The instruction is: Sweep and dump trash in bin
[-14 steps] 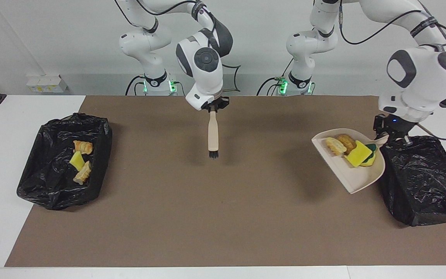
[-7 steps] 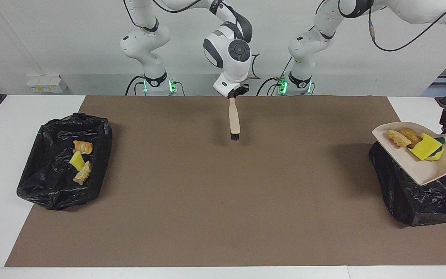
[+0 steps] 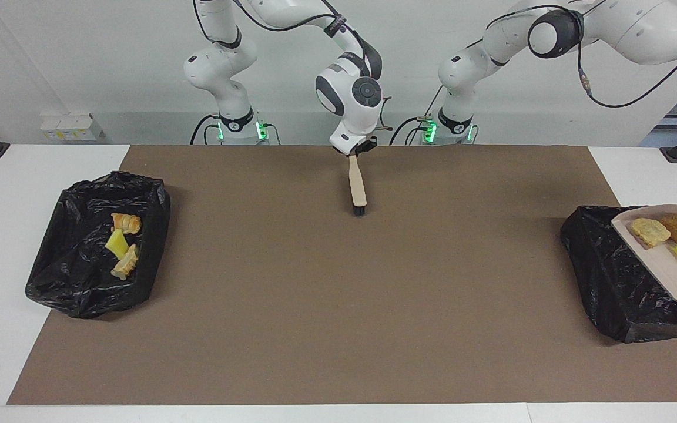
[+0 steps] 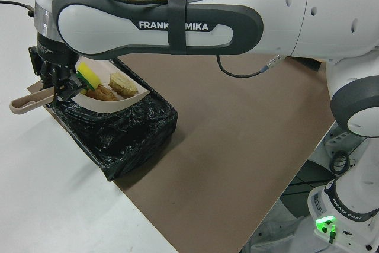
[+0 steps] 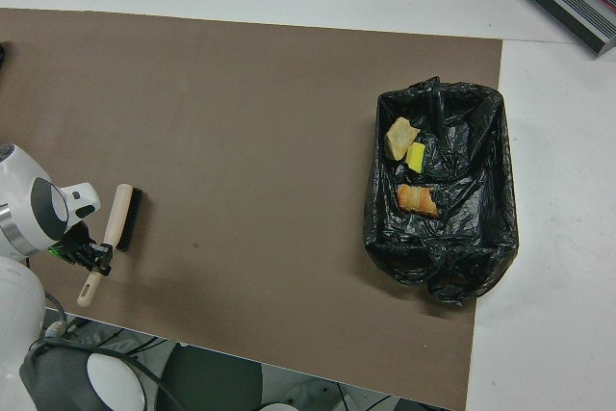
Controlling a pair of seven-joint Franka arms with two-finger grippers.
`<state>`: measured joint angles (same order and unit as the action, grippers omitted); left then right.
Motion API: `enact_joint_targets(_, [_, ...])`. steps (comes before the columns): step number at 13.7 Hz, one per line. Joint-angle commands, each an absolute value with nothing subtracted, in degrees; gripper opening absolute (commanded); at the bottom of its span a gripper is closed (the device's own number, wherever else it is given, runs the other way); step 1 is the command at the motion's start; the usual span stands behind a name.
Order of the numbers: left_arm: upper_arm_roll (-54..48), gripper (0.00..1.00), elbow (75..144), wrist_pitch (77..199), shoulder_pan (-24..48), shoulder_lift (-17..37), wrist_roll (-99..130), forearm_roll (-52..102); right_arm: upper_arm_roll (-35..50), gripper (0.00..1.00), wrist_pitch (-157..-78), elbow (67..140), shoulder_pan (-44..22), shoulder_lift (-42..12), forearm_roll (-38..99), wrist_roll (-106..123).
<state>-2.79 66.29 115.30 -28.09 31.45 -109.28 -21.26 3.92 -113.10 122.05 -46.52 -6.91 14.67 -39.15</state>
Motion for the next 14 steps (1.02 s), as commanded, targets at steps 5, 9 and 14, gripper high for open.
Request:
enact_joint_targets(5, [-3.1, 0.00, 64.3, 118.0, -24.4, 33.0, -110.0, -39.3, 3.5, 1.00, -105.5, 111.4, -38.6, -6.7, 15.4, -37.0])
enact_joint_targets(9, [-3.0, 0.00, 64.3, 117.1, -24.3, 32.8, -110.0, -44.9, 3.3, 1.00, -96.1, 102.8, -29.4, -6.8, 14.3, -26.2])
enact_joint_targets(14, [-1.3, 0.00, 64.2, 116.0, -23.9, 30.2, -110.1, -47.1, 3.1, 1.00, -93.8, 99.0, -20.8, -6.8, 8.1, -17.5])
